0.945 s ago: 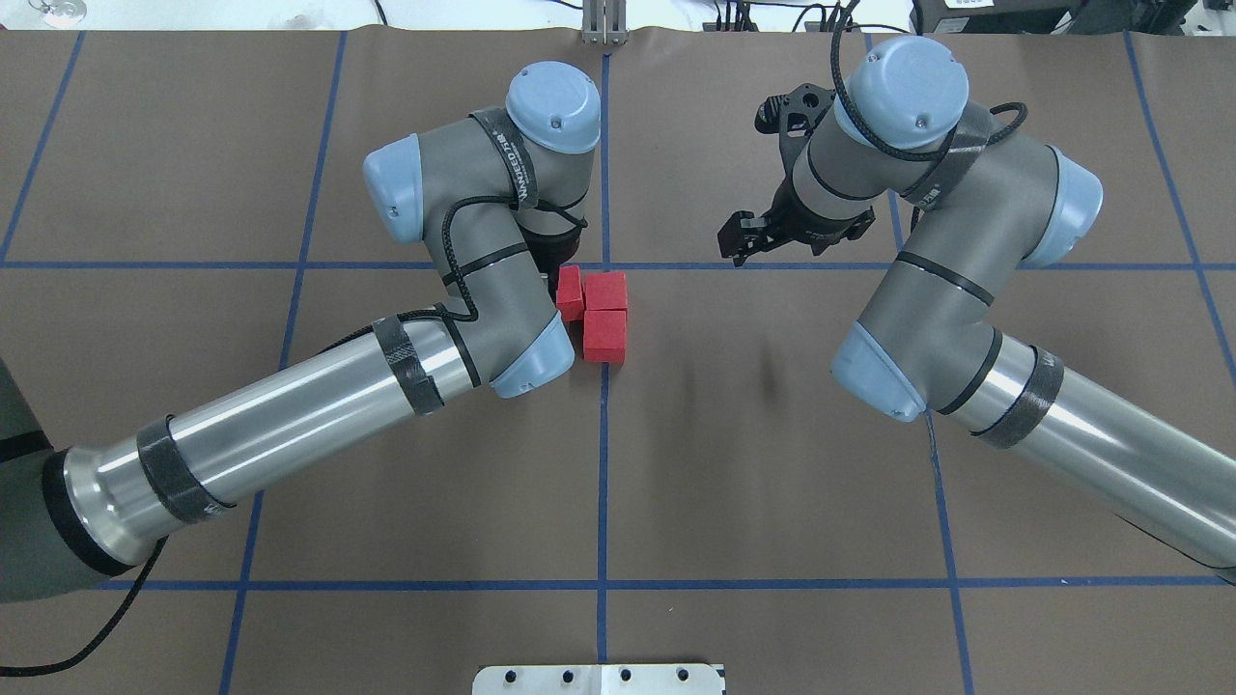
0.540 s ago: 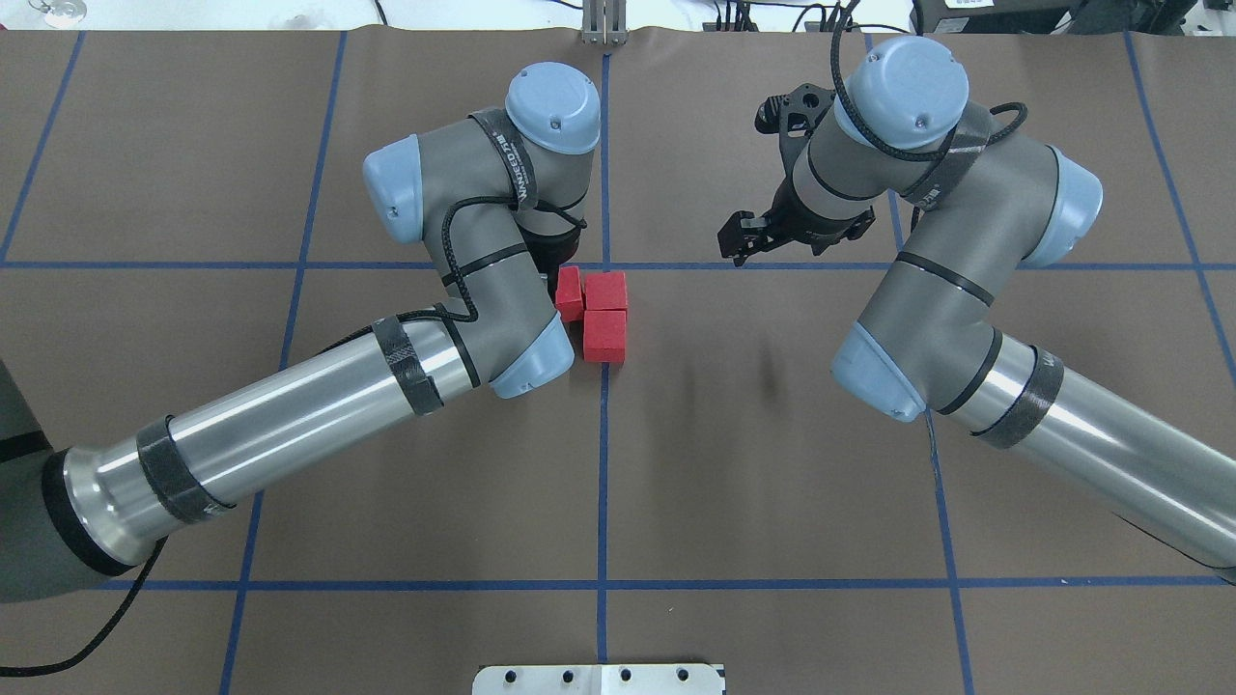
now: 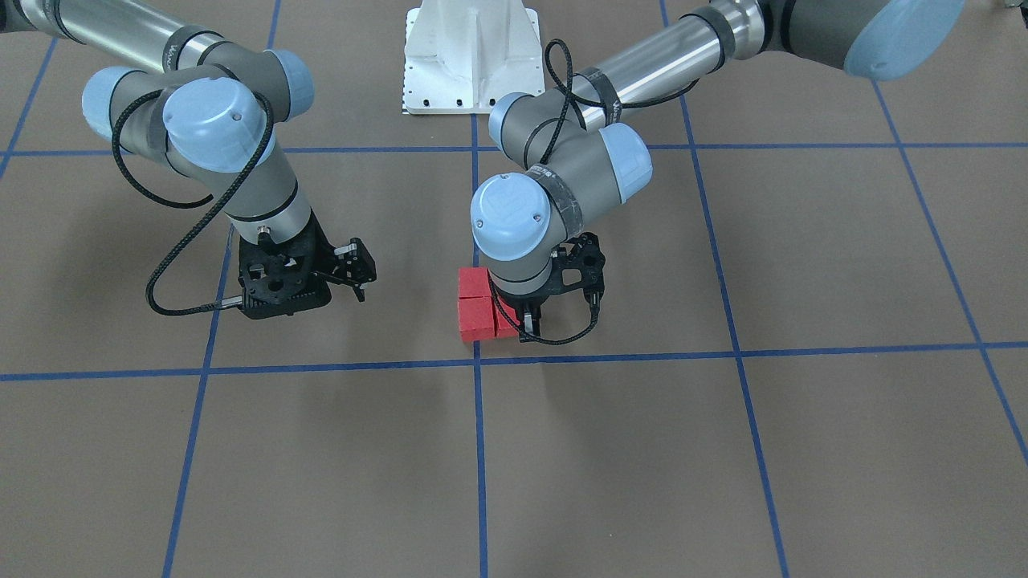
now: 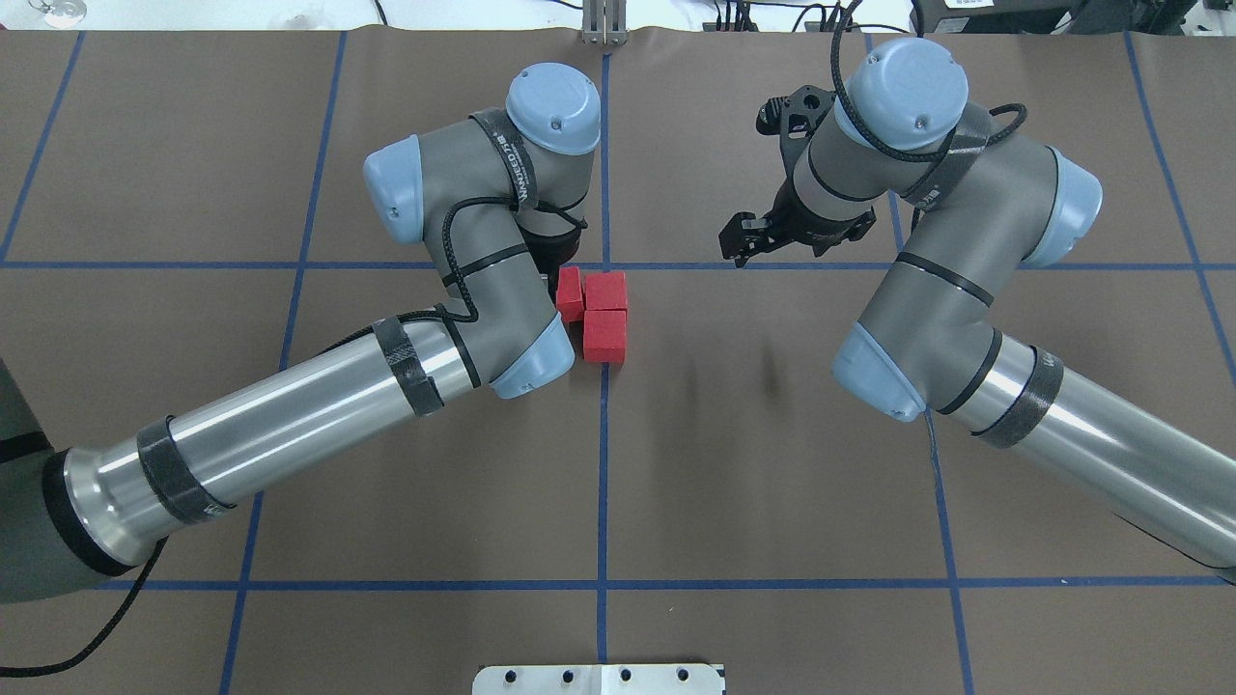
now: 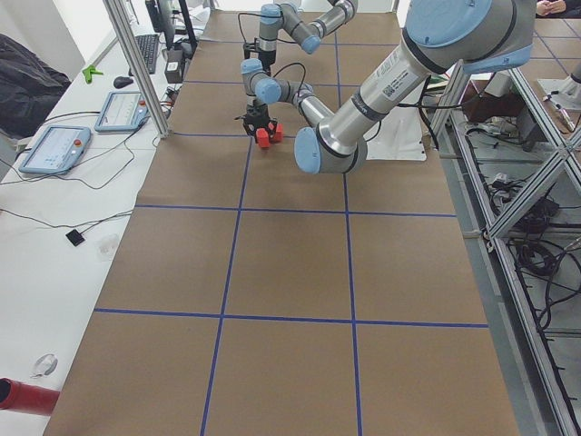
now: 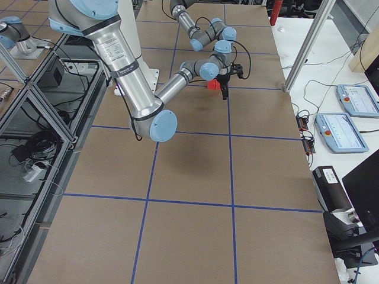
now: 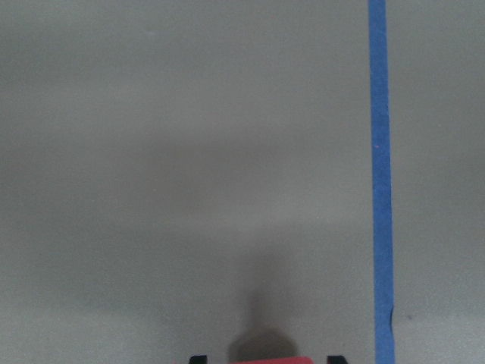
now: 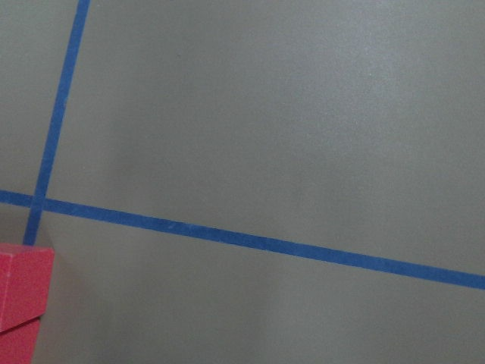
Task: Form red blocks into L shape at center
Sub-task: 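Lower the red cube with the left gripper beside the farther placed cube and adjust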
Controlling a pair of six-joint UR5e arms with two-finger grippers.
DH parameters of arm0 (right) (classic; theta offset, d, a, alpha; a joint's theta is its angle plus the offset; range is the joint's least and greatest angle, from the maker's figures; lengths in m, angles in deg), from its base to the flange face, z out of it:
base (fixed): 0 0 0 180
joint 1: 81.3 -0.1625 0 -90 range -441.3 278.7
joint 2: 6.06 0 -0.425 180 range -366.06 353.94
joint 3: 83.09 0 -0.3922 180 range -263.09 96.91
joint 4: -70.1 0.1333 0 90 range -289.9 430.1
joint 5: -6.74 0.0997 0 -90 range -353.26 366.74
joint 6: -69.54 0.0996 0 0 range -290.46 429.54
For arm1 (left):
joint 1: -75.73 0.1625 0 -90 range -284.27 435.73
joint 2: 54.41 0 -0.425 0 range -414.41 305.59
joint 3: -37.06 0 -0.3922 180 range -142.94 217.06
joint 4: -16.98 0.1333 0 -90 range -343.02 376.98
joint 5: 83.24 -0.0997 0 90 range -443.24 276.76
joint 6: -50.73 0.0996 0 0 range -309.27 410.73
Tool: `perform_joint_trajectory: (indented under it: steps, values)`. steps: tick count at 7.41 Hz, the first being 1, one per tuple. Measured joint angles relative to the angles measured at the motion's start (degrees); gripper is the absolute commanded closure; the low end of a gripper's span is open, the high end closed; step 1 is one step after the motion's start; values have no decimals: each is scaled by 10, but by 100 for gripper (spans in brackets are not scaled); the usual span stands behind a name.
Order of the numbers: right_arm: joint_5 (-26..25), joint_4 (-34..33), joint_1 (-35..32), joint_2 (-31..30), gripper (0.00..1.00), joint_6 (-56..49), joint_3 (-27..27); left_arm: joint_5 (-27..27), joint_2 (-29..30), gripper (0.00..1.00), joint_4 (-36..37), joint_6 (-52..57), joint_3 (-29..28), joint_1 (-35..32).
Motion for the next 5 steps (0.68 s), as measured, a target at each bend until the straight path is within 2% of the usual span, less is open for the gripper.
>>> perform_joint_trajectory:
  steps: [1,2,5]
  values:
    - [0,0,0,0,1,0,0,0,0,86,0,0,0,1]
    - [0,0,0,0,1,0,1,1,0,85,0,0,0,1]
    - [0,0,0,0,1,0,1,1,1,66,0,1,0,2]
